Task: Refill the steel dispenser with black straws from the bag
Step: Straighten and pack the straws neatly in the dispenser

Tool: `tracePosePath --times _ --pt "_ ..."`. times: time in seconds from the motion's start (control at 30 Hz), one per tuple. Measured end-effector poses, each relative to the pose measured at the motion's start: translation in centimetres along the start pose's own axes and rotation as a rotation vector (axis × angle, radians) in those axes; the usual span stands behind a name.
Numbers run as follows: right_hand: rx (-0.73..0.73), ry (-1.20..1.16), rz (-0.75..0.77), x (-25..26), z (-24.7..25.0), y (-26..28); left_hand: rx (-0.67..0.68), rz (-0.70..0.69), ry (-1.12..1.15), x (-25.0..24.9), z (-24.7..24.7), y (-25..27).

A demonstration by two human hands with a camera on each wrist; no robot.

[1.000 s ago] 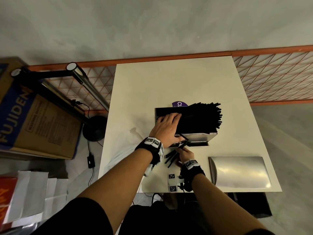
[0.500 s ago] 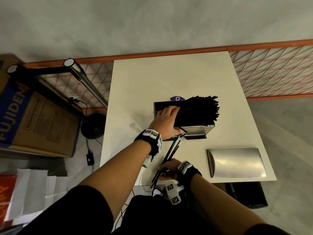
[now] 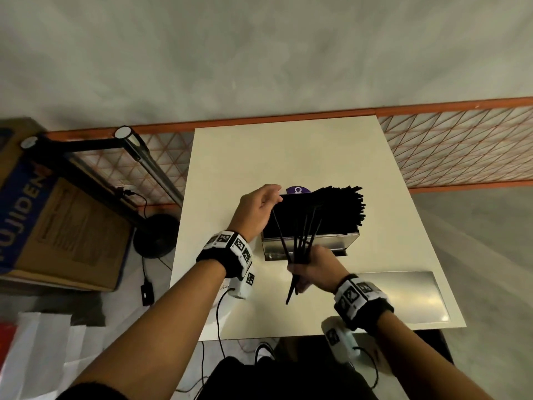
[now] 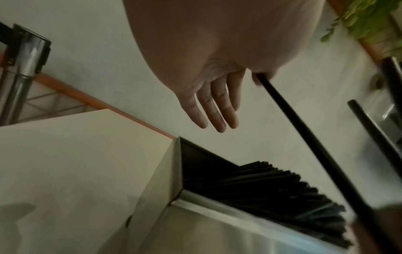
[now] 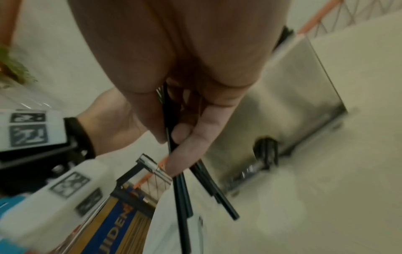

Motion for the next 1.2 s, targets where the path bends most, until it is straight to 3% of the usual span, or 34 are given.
tracePosePath --times 0.2,0.4,0.57,0.73,0.87,1.0,1.2 --pt "-0.164 0.076 0.097 3.7 2.9 -1.7 -0.059 0.053 0.343 -3.7 -0.4 0.1" --pt "-0.488 -0.083 0.242 6.0 5.3 -3.1 0.098 -0.087 0.021 -4.9 -2.3 -0.5" --pt "-0.449 -0.342 0.152 6.5 6.0 -5.0 0.08 -0.038 -0.058 -3.0 -2.8 -0.8" --pt "-0.338 -0.077 0.079 5.8 5.6 -6.0 0.24 0.029 -0.233 0.3 -5.0 0.2" --pt "-0.422 0.037 0.088 6.0 7.2 -5.6 0.251 0.0 -0.227 1.5 -6.5 1.3" --pt "-0.466 -0.089 0.122 5.5 9.1 -5.0 0.186 -0.071 -0.292 1.9 -7.5 1.5" --pt "-0.707 0.056 0.179 3.9 13.7 -3.5 0.186 -0.118 -0.353 2.9 -7.5 1.4"
Point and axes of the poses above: each hand's wrist, its own y-axis away from the middle knuckle, its own z-axis out of the back of the hand, x = y × z, the point moved 3 cm from there along -y, towards the middle knuckle, and after that the axes turned 1 degree about -z, right-handed, at the moved point
